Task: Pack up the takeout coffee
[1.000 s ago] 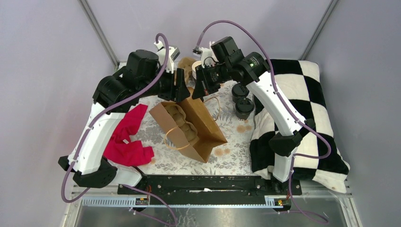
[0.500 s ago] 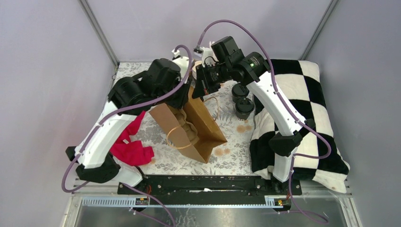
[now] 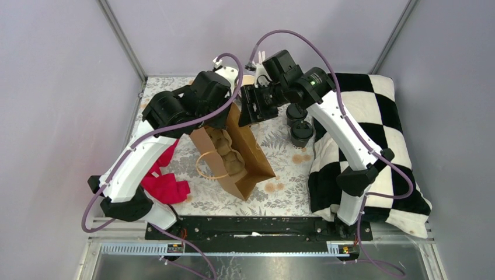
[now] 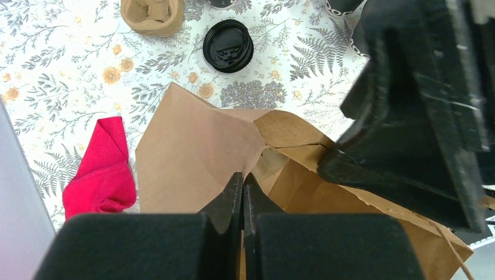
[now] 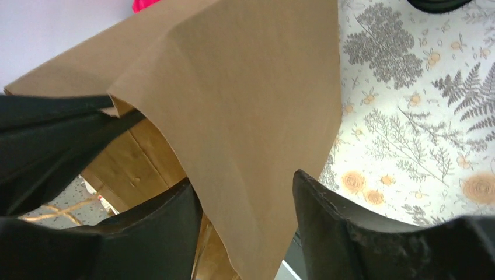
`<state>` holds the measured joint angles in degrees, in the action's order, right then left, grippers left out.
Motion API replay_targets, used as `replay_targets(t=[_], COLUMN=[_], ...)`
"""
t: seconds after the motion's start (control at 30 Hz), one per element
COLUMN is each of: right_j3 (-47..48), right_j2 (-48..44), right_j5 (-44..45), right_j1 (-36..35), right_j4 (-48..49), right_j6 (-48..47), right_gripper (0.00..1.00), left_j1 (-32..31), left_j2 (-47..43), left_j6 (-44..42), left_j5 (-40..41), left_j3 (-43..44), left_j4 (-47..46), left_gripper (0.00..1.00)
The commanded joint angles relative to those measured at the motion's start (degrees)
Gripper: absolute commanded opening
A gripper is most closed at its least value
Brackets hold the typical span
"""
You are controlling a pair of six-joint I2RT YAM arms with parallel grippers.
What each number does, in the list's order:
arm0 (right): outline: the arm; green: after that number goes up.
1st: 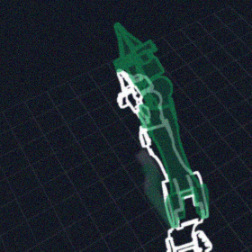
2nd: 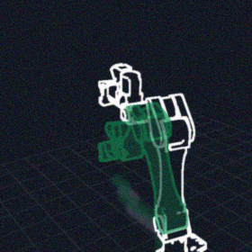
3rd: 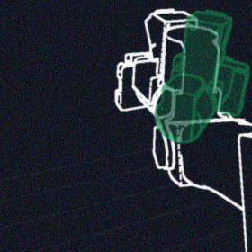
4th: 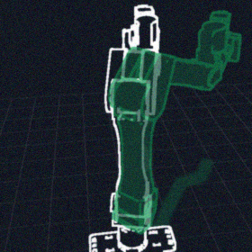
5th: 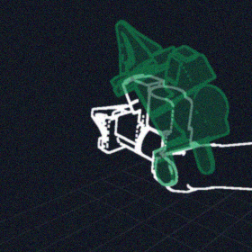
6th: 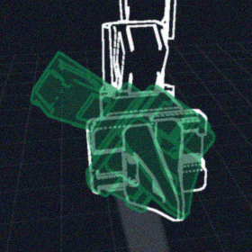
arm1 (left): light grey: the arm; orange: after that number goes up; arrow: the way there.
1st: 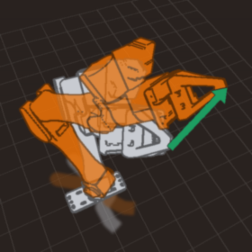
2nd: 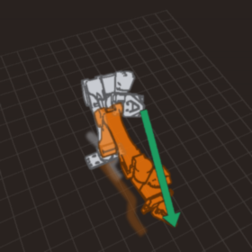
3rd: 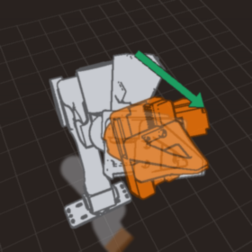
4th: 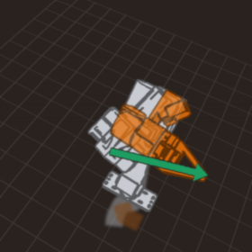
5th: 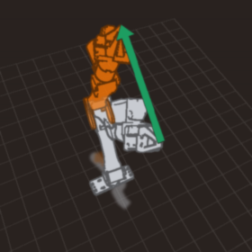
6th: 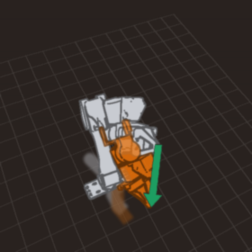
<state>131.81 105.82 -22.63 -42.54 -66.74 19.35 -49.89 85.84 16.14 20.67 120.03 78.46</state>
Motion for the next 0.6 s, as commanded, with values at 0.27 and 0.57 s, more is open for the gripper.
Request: replay_targets(t=[0.27,0.57], right_j3=[-18.4,-50.7], right_j2=[-22.7,-42.8], right_j5=[13.4,4.9], right_j1=[0.3,-1.5], right_j4=[-0.3,17.4], right_j6=[3.5,-6.4], right_gripper=[0.86,0.86], left_j1=[-0.2,-0.1], left_j2=[-3.9,-7.6], left_j6=[3.0,6.2], left_j5=[-0.1,-0.8], left_j3=[-1.3,-8.3], left_j4=[0.2,-3.4], left_gripper=[0.00,0.00])
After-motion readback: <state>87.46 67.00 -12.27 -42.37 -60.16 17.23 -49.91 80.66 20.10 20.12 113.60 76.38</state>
